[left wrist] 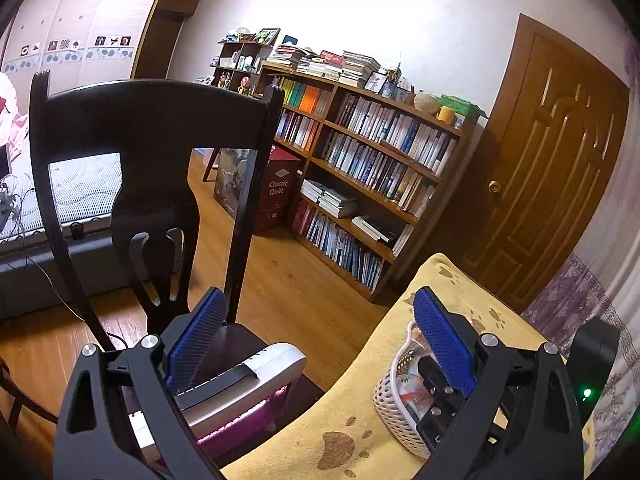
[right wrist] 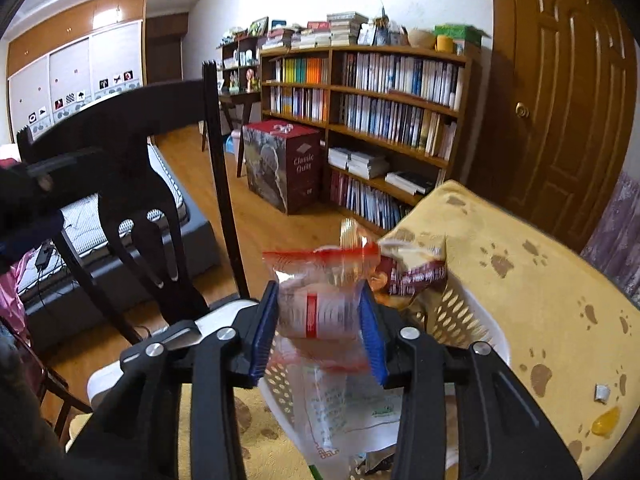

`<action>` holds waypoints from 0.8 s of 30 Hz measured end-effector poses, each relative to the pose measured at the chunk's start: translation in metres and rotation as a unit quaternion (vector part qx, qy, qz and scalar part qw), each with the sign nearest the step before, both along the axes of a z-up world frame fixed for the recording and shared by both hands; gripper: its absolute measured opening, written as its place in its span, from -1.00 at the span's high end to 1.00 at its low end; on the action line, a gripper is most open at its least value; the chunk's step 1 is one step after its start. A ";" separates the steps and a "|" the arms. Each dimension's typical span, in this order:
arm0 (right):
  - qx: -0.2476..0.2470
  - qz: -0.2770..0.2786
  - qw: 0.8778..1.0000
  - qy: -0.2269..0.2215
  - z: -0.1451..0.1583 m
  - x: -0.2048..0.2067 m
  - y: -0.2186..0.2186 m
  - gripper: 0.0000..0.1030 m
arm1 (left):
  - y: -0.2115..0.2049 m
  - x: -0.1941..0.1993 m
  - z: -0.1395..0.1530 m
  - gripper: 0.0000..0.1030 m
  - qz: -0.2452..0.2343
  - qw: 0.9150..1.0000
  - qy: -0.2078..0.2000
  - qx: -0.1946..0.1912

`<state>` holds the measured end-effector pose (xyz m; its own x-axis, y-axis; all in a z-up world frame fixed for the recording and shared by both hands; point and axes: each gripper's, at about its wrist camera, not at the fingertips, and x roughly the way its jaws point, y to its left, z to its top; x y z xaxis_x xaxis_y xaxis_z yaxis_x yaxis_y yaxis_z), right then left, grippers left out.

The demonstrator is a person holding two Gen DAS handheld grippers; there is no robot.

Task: Organize snacks
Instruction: 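Carry the red-sealed pastry bag into the basket and open the right tool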

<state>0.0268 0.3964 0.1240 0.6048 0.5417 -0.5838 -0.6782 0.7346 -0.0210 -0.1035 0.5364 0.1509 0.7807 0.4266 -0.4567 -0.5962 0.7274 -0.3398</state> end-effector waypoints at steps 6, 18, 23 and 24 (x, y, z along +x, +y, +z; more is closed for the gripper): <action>0.026 -0.012 1.000 0.010 0.002 0.007 -0.019 0.20 | 0.003 0.003 -0.004 -0.87 0.003 1.000 0.006 -0.005; 0.016 -0.037 0.999 0.017 -0.011 0.016 -0.024 0.20 | 0.003 0.005 -0.004 -0.87 0.000 1.000 0.009 -0.006; -0.017 -0.037 0.999 -0.005 -0.013 0.011 -0.016 0.20 | 0.003 0.005 -0.004 -0.87 -0.001 1.000 0.009 -0.005; -0.023 -0.037 0.999 -0.008 -0.014 0.011 -0.014 0.20 | 0.002 0.005 -0.004 -0.87 -0.001 1.000 0.008 -0.004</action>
<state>0.0375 0.3822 0.1102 0.6520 0.4676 -0.5968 -0.6216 0.7804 -0.0675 -0.0984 0.5387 0.1469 0.7740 0.4204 -0.4735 -0.6000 0.7259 -0.3362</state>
